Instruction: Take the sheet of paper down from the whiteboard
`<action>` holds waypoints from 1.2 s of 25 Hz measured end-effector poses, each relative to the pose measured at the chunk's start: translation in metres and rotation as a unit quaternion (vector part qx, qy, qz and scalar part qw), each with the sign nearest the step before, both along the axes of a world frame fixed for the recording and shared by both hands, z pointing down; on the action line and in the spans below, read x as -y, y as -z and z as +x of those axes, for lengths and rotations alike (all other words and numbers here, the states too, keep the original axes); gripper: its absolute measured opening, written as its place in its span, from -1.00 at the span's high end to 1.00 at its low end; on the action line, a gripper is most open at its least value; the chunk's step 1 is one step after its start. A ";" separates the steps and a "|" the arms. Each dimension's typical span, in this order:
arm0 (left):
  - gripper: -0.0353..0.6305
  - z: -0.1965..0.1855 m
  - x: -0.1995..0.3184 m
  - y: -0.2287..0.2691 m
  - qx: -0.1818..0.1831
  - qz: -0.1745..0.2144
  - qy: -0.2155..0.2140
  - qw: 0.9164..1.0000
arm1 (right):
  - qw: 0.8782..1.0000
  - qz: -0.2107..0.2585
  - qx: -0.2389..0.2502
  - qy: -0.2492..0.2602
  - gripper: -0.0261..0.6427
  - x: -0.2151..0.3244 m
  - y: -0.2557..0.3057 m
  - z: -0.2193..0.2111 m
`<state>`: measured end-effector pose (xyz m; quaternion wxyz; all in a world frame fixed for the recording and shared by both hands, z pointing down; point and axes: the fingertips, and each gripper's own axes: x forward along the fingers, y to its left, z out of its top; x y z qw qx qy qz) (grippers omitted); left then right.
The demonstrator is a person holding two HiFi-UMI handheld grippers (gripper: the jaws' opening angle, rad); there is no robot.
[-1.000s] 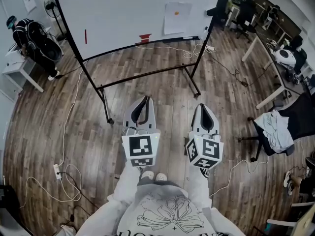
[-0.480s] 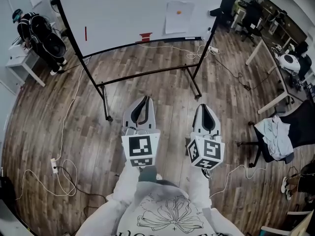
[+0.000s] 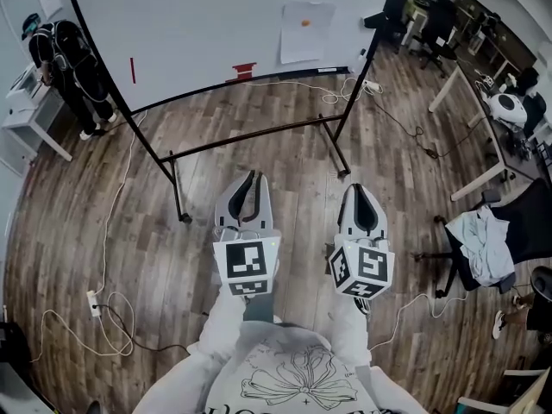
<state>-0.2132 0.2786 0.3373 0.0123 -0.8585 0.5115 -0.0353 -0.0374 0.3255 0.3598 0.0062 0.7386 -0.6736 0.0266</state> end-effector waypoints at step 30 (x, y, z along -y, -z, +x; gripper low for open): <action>0.65 0.093 0.329 -0.007 0.000 -0.011 -0.023 1.000 | 1.000 -0.021 -0.001 0.008 0.72 0.329 -0.012 0.078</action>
